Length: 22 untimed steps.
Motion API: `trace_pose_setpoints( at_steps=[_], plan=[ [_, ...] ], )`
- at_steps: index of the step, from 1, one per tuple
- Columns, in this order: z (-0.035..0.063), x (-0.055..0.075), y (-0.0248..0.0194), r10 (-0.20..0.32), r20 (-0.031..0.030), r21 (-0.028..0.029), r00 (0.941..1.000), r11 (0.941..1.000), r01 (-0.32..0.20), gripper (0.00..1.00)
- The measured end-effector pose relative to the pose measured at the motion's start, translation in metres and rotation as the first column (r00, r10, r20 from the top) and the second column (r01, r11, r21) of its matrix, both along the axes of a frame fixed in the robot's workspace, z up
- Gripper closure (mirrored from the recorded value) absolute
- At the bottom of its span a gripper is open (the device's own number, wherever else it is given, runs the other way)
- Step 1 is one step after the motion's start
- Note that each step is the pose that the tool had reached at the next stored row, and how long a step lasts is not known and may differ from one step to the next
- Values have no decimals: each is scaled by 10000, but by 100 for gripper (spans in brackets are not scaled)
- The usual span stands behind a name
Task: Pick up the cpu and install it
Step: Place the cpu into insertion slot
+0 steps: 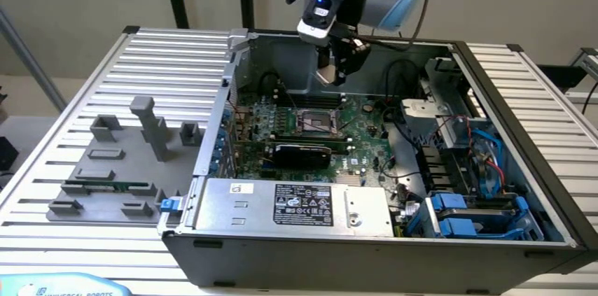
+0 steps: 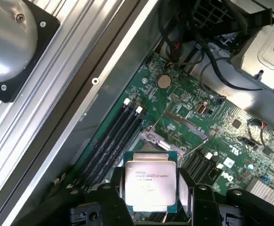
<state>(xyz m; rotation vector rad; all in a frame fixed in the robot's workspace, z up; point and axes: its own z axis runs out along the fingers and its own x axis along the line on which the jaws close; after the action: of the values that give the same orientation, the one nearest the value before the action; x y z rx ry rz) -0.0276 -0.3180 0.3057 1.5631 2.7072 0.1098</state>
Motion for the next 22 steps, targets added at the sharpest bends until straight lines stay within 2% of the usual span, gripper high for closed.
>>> trace_pose_setpoints(
  at_steps=[4,7,11,14,15,16,17,18,22],
  plan=[
    [-8,0,0,-718,0,0,9974,9974,718,45],
    [-14,0,0,-1267,0,-1,9919,9919,1267,45],
    [-24,0,0,-1975,0,-1,9803,9803,1975,45],
    [-31,0,0,-2513,0,-1,9679,9679,2513,45],
    [-39,0,0,-2952,0,0,9554,9554,2952,45],
    [-44,0,0,-3234,0,-1,9463,9463,3234,45],
    [-52,0,0,-3647,0,-1,9311,9311,3647,45],
    [-60,0,0,-3917,3,-9,9201,9201,3917,45],
    [-82,0,0,-4305,18,-42,9026,9026,4305,45]
  ],
)
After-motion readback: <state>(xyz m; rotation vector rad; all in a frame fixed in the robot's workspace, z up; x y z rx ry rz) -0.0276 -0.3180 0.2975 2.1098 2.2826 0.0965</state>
